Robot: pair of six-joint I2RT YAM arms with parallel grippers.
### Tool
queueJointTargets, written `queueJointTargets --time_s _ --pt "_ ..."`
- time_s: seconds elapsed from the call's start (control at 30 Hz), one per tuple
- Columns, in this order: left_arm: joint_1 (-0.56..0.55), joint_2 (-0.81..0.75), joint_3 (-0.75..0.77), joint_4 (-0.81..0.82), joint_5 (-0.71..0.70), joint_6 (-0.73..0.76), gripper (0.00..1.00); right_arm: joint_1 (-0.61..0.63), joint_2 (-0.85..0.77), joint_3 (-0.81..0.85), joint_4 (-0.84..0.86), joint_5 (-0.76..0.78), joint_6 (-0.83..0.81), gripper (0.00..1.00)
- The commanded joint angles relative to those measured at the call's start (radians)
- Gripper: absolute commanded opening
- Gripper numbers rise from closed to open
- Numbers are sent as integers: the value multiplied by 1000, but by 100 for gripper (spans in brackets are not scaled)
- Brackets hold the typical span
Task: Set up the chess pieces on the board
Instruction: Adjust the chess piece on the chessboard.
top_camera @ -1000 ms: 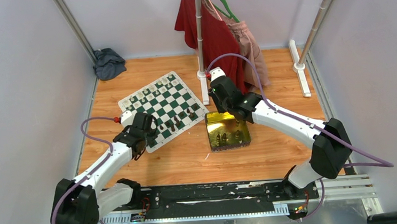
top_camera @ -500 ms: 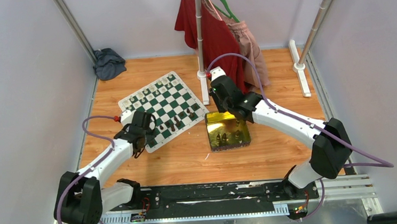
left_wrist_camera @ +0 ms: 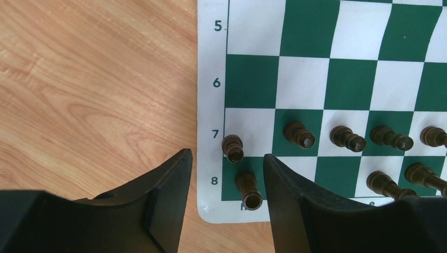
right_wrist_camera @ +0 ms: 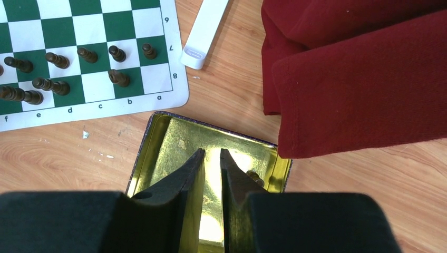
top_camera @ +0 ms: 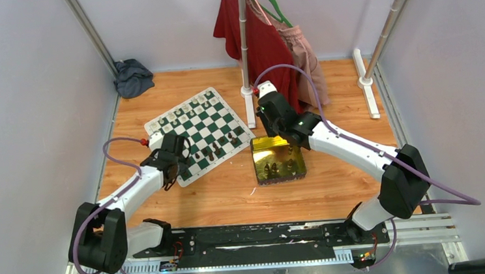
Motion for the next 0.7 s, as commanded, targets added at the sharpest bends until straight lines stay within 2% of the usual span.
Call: queueJointTargets --time_s 0.0,0.23,0.67 --pt "10 12 33 14 -5 36 57 -12 -12 -14 14 12 4 21" --pt "15 32 47 15 -7 56 56 -13 -9 -16 17 13 11 20" --pt "25 54 52 22 -5 74 47 -12 -4 -16 16 16 23 18"
